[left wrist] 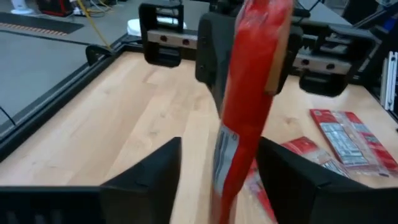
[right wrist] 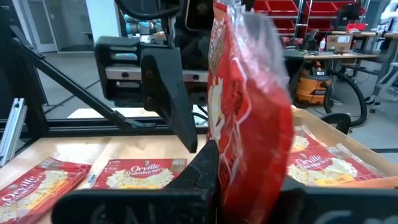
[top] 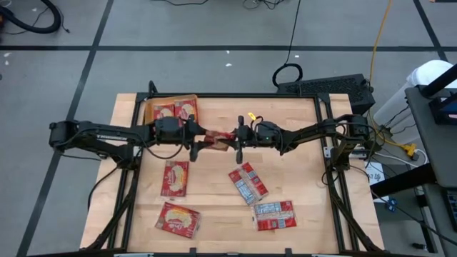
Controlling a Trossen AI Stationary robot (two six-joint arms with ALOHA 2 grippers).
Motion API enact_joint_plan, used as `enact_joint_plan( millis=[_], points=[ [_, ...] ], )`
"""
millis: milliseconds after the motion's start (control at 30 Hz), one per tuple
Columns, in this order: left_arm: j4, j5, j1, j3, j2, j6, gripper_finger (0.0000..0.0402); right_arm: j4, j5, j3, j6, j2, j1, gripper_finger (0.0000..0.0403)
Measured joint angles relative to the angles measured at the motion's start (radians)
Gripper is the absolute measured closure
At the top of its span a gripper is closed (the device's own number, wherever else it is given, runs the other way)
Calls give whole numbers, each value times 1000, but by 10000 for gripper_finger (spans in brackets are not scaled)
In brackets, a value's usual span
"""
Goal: Sort popcorn bags into baskets
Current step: Put the red popcorn bag into the orange bin
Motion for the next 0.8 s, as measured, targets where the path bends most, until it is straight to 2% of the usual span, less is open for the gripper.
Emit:
enact_joint_plan(
  millis=[267,333,467,633,800],
  points=[
    [-11,20,0,0,-24,-4,377,6,1,2,-1,0,-1,384],
    [-23,30,0,0,-43,-3,384,12,6,3,-17,-1,-1,369],
    [-133,17,18,-2,-126,0,370,-32,82,0,-27,-13,1,317],
    [-336,-40,70,-2,-272,8,385,-123,135,0,-57,-59,-6,250],
    [-553,-138,145,-2,-433,3,384,-257,234,0,-106,-101,-6,212]
  ],
)
